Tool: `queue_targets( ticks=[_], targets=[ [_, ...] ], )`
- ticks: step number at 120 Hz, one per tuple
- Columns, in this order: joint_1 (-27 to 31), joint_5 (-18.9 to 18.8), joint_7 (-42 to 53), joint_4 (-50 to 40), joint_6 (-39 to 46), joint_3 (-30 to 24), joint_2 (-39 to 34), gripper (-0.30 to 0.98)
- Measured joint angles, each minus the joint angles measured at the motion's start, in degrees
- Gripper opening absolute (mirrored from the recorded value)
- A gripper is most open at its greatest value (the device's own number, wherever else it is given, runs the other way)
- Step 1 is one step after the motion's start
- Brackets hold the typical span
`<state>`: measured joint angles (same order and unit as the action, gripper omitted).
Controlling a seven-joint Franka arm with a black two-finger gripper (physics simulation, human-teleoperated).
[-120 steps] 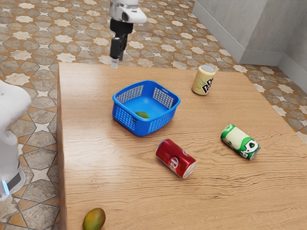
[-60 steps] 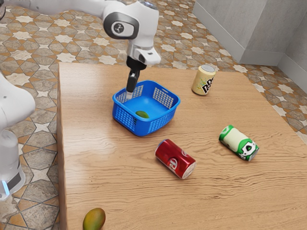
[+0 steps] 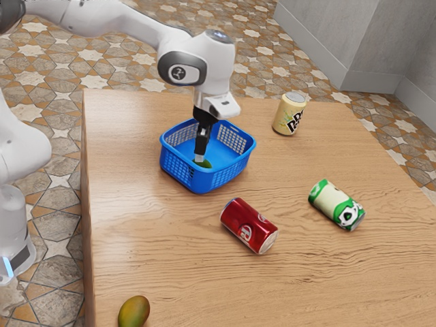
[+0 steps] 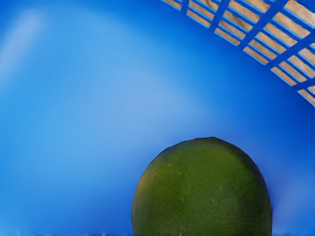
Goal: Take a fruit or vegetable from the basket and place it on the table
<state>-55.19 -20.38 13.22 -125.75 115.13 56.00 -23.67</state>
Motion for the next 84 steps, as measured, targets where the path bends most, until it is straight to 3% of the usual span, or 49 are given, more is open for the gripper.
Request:
queue_targets(
  ticks=[47,84],
  targets=[
    [-3.6,0.1,-1.5,-2.2,2.1,1.7,-0.2,0.67],
    [-11.1,-0.3,-2.3,-2.1,2.7,10.5,-2.8,0.67]
  ],
)
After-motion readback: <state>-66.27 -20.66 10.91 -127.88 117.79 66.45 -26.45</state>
